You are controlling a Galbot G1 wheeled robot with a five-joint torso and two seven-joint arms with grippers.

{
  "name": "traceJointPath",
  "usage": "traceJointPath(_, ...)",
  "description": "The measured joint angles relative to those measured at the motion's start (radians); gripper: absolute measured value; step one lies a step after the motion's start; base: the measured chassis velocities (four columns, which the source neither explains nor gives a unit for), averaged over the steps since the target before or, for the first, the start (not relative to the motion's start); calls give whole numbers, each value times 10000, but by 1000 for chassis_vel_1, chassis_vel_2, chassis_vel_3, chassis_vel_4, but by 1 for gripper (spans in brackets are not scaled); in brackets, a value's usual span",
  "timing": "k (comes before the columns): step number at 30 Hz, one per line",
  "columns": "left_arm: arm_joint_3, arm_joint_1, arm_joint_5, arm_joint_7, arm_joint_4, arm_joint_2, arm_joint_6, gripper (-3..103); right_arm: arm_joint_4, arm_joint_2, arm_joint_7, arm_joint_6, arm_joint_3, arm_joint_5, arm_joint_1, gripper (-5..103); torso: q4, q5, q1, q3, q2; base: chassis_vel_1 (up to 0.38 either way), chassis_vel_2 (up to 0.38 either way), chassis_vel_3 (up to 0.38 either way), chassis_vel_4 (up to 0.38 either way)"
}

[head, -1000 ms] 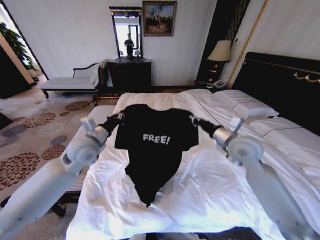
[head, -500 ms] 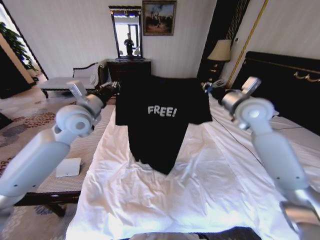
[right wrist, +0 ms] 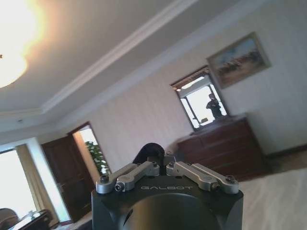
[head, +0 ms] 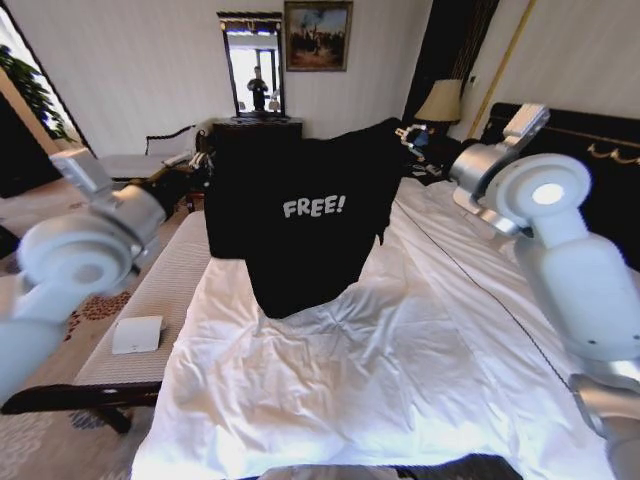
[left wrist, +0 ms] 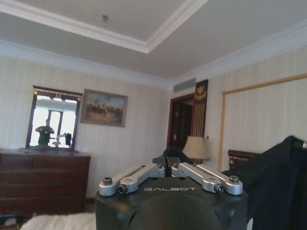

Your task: Fold the clothes on the bed.

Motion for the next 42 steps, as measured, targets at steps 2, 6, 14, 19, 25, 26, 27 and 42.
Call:
traceJointPath(2, -659, 440, -370, -145, -289, 231, 139, 1, 442, -281, 89, 7, 351, 351, -193, 1, -4, 1, 0, 0, 0, 0, 0, 0, 0)
traceJointPath(6, -2088, 1528, -1058, -461, -1067, 702, 494, 1, 1850, -1650, 366, 250, 2125, 1831, -1507, 1, -5, 10, -1, 0, 0, 0, 0, 0, 0)
traceJointPath(14, -5268, 1817, -5035, -2913, -1910, 1213, 1716, 1, 4242, -3084, 400, 102, 8175, 4919, -5852, 1, -6, 7, -3, -2, 2, 0, 0, 0, 0)
traceJointPath(19, -6987, 1796, -7660, -4106, -1902, 1404, 2401, 1, 4294, -3270, 1070, -77, 10507, 6887, -6720, 1, -7, 5, -2, -1, 1, 0, 0, 0, 0)
traceJointPath(25, -5468, 3097, -6425, -5205, -1836, 639, 3157, 1, 4224, -2310, 2296, -556, 9340, 6099, -7418, 1, -4, 3, 1, 2, 0, 0, 0, 0, 0)
traceJointPath(26, -5035, 3421, -5804, -4985, -1834, 497, 3262, 1, 4212, -2061, 2280, -648, 8875, 5552, -7554, 1, -4, 3, 3, 4, 0, 0, 0, 0, 0)
traceJointPath(27, -4507, 3660, -5151, -4771, -1830, 344, 3329, 1, 4197, -1832, 2262, -761, 8357, 5029, -7626, 1, -5, 4, 5, 6, -3, 0, 0, 0, 0)
traceJointPath(42, 3667, 1028, 1793, -2991, 2999, -3484, 3276, 1, -1226, 2008, 16, -895, -81, -3195, -5330, 1, -3, 4, 9, 8, -5, 0, 0, 0, 0)
